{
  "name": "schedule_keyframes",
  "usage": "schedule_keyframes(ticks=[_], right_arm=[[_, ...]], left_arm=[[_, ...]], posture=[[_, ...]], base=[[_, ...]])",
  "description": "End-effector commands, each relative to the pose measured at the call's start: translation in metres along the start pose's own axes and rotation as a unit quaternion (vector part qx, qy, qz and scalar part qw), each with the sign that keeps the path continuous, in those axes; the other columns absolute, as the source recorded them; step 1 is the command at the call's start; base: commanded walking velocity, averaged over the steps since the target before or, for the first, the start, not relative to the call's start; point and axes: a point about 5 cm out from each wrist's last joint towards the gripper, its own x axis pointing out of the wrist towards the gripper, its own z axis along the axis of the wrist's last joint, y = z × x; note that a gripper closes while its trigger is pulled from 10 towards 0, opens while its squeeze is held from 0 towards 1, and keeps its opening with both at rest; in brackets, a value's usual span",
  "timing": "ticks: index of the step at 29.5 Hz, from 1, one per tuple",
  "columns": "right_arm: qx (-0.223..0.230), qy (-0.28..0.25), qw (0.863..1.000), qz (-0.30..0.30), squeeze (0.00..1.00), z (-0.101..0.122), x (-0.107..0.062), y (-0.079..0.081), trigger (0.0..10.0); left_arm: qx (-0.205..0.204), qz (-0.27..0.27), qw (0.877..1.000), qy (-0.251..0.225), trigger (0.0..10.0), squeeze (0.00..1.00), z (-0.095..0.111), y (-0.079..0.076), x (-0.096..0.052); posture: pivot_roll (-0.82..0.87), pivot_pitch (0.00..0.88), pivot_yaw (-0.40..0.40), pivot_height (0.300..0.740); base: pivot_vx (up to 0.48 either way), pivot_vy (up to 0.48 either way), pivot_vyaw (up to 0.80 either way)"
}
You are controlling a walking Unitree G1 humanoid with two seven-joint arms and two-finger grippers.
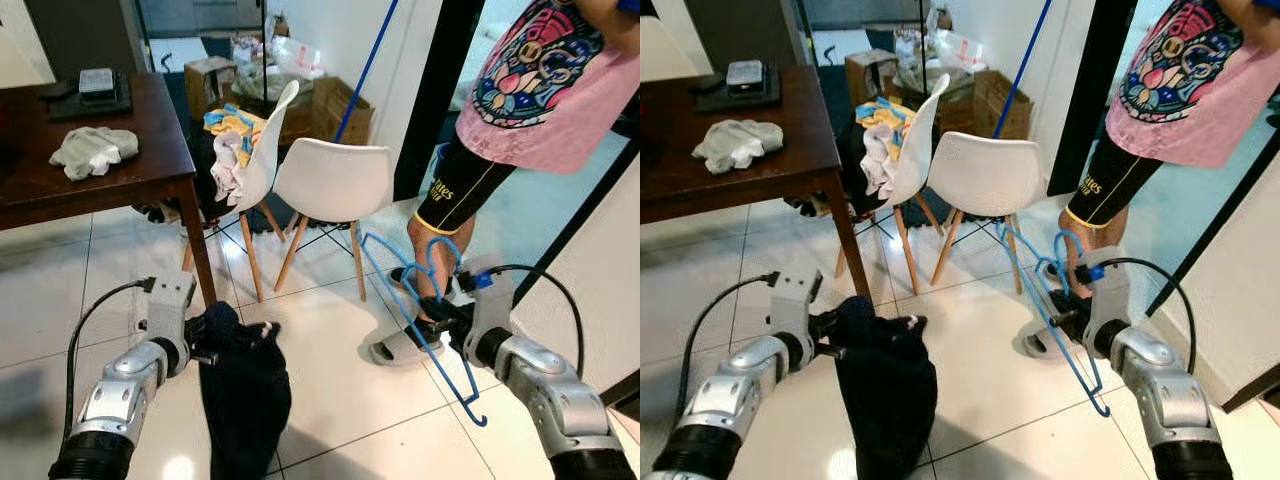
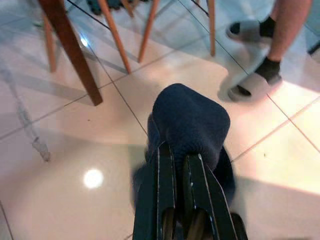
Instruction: Hang hanger
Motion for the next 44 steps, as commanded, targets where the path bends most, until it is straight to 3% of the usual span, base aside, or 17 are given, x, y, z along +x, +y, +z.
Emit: schedule_keyframes(ticks=[1,6,8,10,14,18,20,21,22,26,27,31,32,35,39,44], right_arm=[[-0.006,0.030,1.000,-0.003,0.00,-0.012,-0.003,-0.002,10.0],[-0.038,0.106,0.994,-0.015,0.00,-0.049,-0.012,-0.012,10.0],[-0.038,0.106,0.994,-0.015,0.00,-0.049,-0.012,-0.012,10.0],[-0.033,0.129,0.991,-0.014,0.00,-0.065,-0.016,-0.010,10.0],[-0.031,0.136,0.990,-0.013,0.00,-0.070,-0.017,-0.008,10.0],[-0.009,0.150,0.989,-0.010,0.00,-0.089,-0.017,-0.001,10.0],[0.043,0.173,0.983,-0.041,0.00,-0.124,-0.018,0.008,10.0],[0.043,0.173,0.983,-0.041,0.00,-0.124,-0.018,0.008,10.0],[0.075,0.169,0.981,-0.055,0.00,-0.133,-0.019,0.009,10.0],[0.097,0.160,0.980,-0.071,0.00,-0.140,-0.020,0.011,10.0],[0.121,0.152,0.977,-0.085,0.00,-0.145,-0.021,0.012,10.0],[0.146,0.144,0.973,-0.103,0.00,-0.152,-0.023,0.015,10.0],[0.174,0.132,0.969,-0.115,0.00,-0.154,-0.023,0.016,10.0],[0.179,0.134,0.966,-0.126,0.00,-0.157,-0.024,0.015,10.0],[0.193,0.124,0.960,-0.160,0.00,-0.160,-0.026,0.009,10.0],[0.215,0.110,0.954,-0.178,0.00,-0.162,-0.027,0.006,10.0]], left_arm=[[0.024,-0.012,1.000,0.005,10.0,0.00,-0.007,0.000,-0.002],[0.083,-0.064,0.993,0.058,10.0,0.00,-0.045,-0.013,-0.006],[0.083,-0.064,0.993,0.058,10.0,0.00,-0.045,-0.013,-0.006],[0.088,-0.066,0.990,0.084,10.0,0.00,-0.063,-0.015,-0.009],[0.089,-0.066,0.990,0.092,10.0,0.00,-0.069,-0.016,-0.011],[0.082,-0.058,0.988,0.114,10.0,0.00,-0.086,-0.016,-0.015],[0.060,-0.024,0.987,0.144,10.0,0.00,-0.104,-0.015,-0.020],[0.060,-0.024,0.987,0.144,10.0,0.00,-0.104,-0.015,-0.020],[0.042,-0.003,0.989,0.143,10.0,0.00,-0.104,-0.012,-0.020],[0.028,0.018,0.990,0.139,10.0,0.00,-0.103,-0.009,-0.019],[0.005,0.032,0.991,0.129,10.0,0.00,-0.102,-0.006,-0.019],[-0.029,0.046,0.992,0.113,10.0,0.00,-0.099,-0.004,-0.019],[-0.044,0.049,0.992,0.106,10.0,0.00,-0.099,-0.004,-0.019],[-0.060,0.051,0.992,0.099,10.0,0.00,-0.099,-0.006,-0.018],[-0.068,0.024,0.994,0.083,10.0,0.00,-0.096,-0.019,-0.013],[-0.089,0.022,0.993,0.079,10.0,0.00,-0.096,-0.018,-0.012]], posture=[[0.06,0.086,-0.047,0.740],[0.05,0.081,-0.046,0.740],[0.05,0.081,-0.046,0.740],[0.04,0.081,-0.043,0.740],[0.04,0.083,-0.041,0.740],[0.03,0.090,-0.038,0.740],[0.04,0.093,-0.043,0.740],[0.04,0.093,-0.043,0.740],[0.05,0.095,-0.044,0.740],[0.05,0.096,-0.046,0.740],[0.05,0.097,-0.042,0.740],[0.05,0.098,-0.042,0.740],[0.05,0.098,-0.042,0.740],[0.05,0.100,-0.042,0.740],[0.05,0.100,-0.044,0.740],[0.04,0.098,-0.040,0.740]], base=[[0.000,0.000,-0.80],[0.000,0.000,-0.32],[0.000,0.000,0.00],[0.000,0.000,0.00],[0.000,0.000,0.00],[0.000,0.000,0.00],[0.000,0.000,-0.80],[0.000,0.000,-0.80],[0.000,0.000,-0.80],[0.000,0.000,-0.40],[0.000,0.000,0.00],[0.000,0.000,0.00],[0.000,0.000,-0.43],[0.000,0.000,-0.80],[0.000,0.000,-0.80],[0.000,0.000,-0.80]])
